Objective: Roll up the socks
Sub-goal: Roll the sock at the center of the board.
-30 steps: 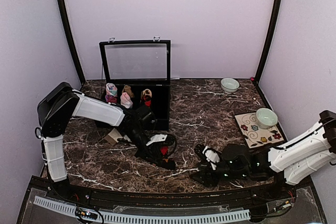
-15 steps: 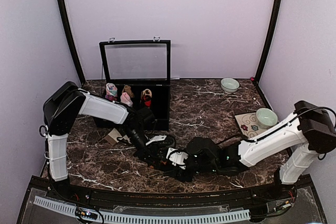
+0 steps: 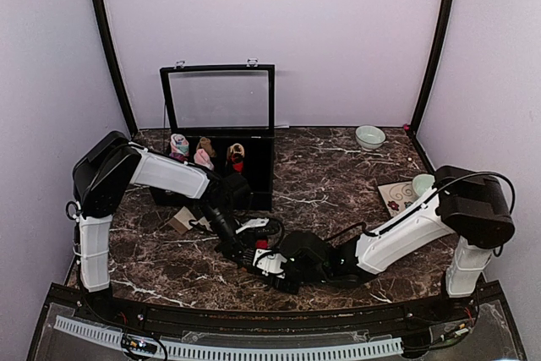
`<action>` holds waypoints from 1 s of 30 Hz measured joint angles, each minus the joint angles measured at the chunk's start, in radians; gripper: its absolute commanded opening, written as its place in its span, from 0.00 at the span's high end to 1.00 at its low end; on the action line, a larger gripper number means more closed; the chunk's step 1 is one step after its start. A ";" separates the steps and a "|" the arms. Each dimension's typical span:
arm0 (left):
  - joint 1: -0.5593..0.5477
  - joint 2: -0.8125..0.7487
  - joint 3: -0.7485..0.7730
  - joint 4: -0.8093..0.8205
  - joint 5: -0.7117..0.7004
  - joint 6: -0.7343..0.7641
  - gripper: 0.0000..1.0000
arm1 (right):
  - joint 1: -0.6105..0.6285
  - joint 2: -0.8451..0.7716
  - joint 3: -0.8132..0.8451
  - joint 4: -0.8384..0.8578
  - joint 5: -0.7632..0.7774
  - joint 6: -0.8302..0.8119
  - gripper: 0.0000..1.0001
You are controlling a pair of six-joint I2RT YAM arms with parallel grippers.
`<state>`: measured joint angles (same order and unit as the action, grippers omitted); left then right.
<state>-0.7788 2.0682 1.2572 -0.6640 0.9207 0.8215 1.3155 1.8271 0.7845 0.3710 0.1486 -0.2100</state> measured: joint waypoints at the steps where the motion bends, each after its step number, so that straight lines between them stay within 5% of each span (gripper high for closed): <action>1: 0.000 0.000 0.000 -0.003 0.000 0.002 0.88 | 0.000 0.014 0.006 0.006 0.003 -0.001 0.62; 8: 0.001 0.000 0.005 -0.040 -0.003 0.037 0.82 | 0.000 0.047 -0.006 0.086 0.008 0.034 0.73; 12: 0.002 0.000 0.005 -0.056 -0.002 0.066 0.62 | 0.000 0.050 -0.023 0.122 -0.008 0.066 0.91; 15: 0.002 -0.001 0.003 -0.066 -0.011 0.066 0.56 | 0.000 0.050 -0.023 0.131 -0.025 0.100 0.94; 30: 0.069 -0.200 -0.056 -0.151 -0.088 0.088 0.58 | 0.031 0.047 -0.024 0.113 -0.018 0.235 1.00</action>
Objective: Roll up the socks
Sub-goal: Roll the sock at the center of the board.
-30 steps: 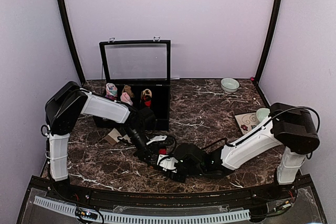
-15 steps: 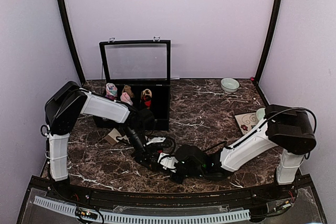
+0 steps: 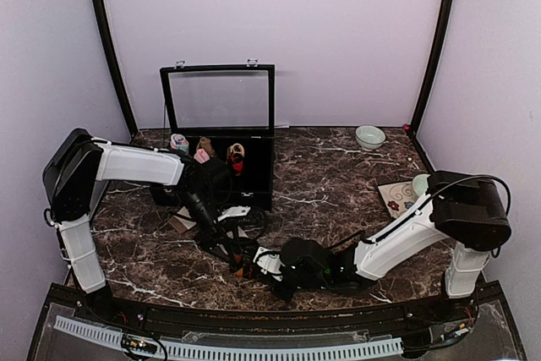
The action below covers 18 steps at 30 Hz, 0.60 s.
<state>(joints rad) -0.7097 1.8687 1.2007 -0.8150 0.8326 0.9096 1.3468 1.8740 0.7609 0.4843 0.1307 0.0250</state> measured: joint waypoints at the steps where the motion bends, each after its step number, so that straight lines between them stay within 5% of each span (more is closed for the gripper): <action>1: 0.009 -0.001 0.000 -0.002 -0.006 -0.002 0.61 | 0.003 0.000 0.006 -0.013 0.006 0.001 1.00; 5: 0.029 -0.005 -0.023 0.061 -0.077 -0.053 0.72 | 0.016 0.008 0.022 -0.043 0.034 0.007 1.00; 18: -0.044 0.045 -0.016 0.278 -0.158 -0.144 0.77 | 0.076 0.004 0.056 -0.141 0.178 0.126 1.00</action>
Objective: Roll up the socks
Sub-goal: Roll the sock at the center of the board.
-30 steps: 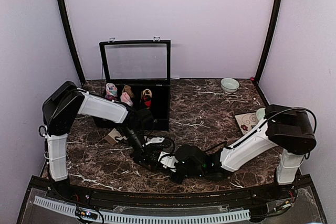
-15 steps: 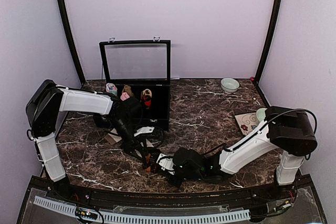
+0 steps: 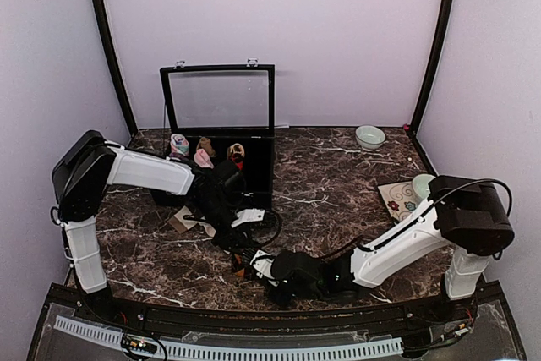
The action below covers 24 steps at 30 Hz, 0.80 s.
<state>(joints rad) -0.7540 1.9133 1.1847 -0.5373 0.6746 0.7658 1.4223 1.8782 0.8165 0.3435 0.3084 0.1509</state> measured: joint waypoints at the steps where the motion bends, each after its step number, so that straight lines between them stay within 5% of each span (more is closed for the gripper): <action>1: -0.009 0.014 0.000 0.014 -0.008 -0.002 0.77 | 0.010 -0.005 -0.001 -0.015 0.016 0.019 1.00; 24: -0.154 0.198 0.198 0.019 0.045 0.007 0.69 | 0.123 -0.012 0.109 -0.351 0.191 0.062 1.00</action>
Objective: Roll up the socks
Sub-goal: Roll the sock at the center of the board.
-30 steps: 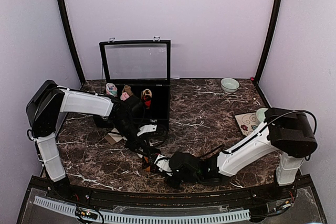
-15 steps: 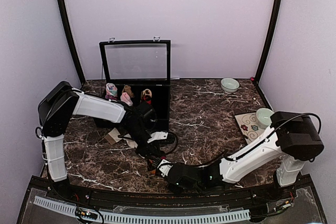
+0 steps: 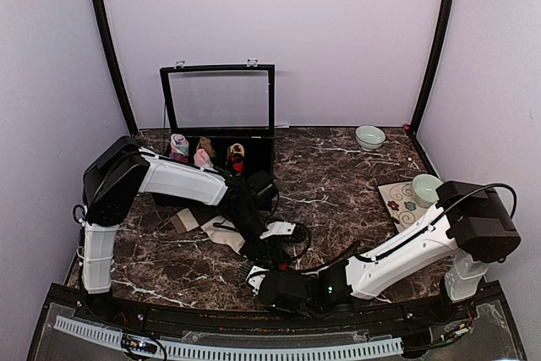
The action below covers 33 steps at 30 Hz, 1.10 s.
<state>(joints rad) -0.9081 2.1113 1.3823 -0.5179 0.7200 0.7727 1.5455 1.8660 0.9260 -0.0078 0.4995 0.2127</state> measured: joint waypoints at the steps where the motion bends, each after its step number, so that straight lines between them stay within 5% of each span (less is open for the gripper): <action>1: 0.000 0.000 0.000 -0.003 0.001 0.002 0.65 | 0.000 0.005 0.007 -0.004 -0.001 -0.006 1.00; 8: 0.013 -0.015 0.002 -0.043 0.003 -0.003 0.56 | -0.029 0.045 0.066 -0.020 -0.073 -0.018 1.00; 24: 0.137 -0.065 0.018 -0.016 -0.005 -0.055 0.56 | -0.168 0.129 0.143 0.074 -0.652 0.038 1.00; 33: 0.297 -0.267 -0.036 0.151 -0.175 -0.124 0.55 | -0.185 0.198 0.206 0.084 -0.826 0.083 1.00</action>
<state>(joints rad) -0.6113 1.8439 1.3460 -0.3668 0.5446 0.6487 1.3602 2.0640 1.1324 0.0757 -0.3260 0.2958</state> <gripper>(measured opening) 0.446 0.099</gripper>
